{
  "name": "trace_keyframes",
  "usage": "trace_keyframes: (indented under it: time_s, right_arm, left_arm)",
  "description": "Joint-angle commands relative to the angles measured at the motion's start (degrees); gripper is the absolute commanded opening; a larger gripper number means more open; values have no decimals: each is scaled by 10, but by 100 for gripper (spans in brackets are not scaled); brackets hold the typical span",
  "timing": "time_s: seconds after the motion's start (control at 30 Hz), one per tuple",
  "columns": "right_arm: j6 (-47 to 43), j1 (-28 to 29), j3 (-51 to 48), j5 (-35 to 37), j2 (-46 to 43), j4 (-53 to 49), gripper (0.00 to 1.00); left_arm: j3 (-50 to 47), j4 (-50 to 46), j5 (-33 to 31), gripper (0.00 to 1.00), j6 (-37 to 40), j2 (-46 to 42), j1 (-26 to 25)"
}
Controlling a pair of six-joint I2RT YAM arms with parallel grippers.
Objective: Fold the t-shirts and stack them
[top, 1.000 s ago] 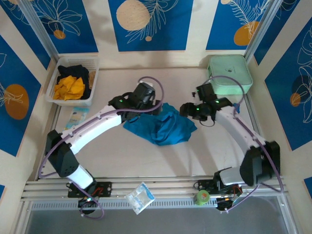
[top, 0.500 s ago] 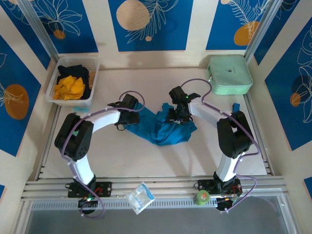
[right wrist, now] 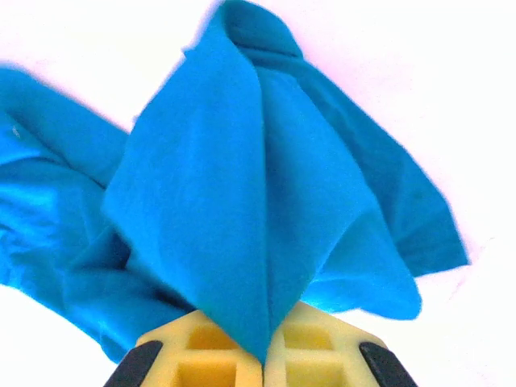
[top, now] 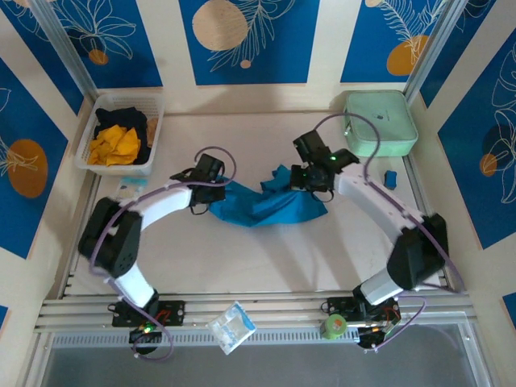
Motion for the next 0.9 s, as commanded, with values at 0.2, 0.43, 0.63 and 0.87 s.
trace_keyframes:
  time_s: [0.2, 0.43, 0.63, 0.87]
  right_arm:
    - [5, -33, 28, 36, -170, -80, 0]
    - [-10, -58, 65, 21, -206, -109, 0]
    - [-6, -69, 37, 0, -215, -101, 0]
    - [-40, -135, 55, -58, -166, -64, 0]
  left_arm:
    - [62, -159, -38, 0, 52, -223, -1]
    - [126, -263, -35, 0, 70, -282, 0]
    - [138, -305, -22, 0, 69, -269, 0]
    - [190, -299, -21, 0, 93, -195, 2]
